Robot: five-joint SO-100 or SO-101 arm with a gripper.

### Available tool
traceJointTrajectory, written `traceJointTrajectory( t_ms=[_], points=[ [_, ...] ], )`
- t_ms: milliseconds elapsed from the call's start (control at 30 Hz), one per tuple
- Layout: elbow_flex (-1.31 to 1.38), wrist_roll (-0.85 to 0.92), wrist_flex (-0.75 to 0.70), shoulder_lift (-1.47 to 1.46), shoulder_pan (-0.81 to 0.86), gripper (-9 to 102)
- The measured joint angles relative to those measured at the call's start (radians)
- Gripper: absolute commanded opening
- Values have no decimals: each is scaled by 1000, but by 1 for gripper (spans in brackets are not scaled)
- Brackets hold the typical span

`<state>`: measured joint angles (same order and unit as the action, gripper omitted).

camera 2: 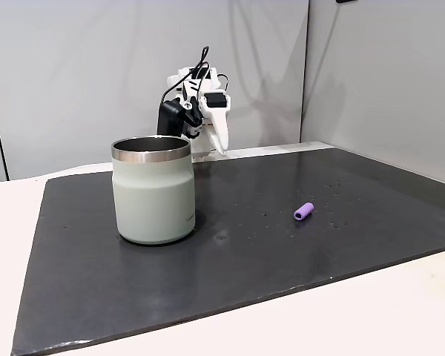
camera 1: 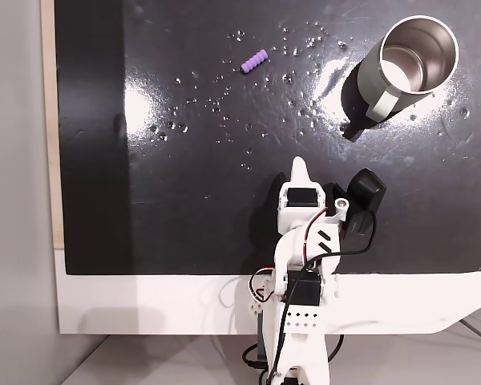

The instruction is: Grasp a pengrip and put it in the cup.

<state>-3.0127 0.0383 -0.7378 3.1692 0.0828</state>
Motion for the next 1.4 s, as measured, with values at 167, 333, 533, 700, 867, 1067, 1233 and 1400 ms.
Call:
traceJointTrajectory(
  t_ms=[167, 333, 533, 700, 867, 1067, 1233, 1400],
  points=[
    [0, 0, 0, 0, -14, 0],
    [0, 0, 0, 0, -12, 0],
    [3, 11, -14, 0, -14, 0],
    [64, 64, -74, 0, -14, 0],
    [222, 112, -124, -61, -49, 0],
    [534, 118, -127, -413, -44, 0],
    [815, 115, -138, -746, -63, 0],
    [1031, 107, -169, -1022, -61, 0]
  ],
)
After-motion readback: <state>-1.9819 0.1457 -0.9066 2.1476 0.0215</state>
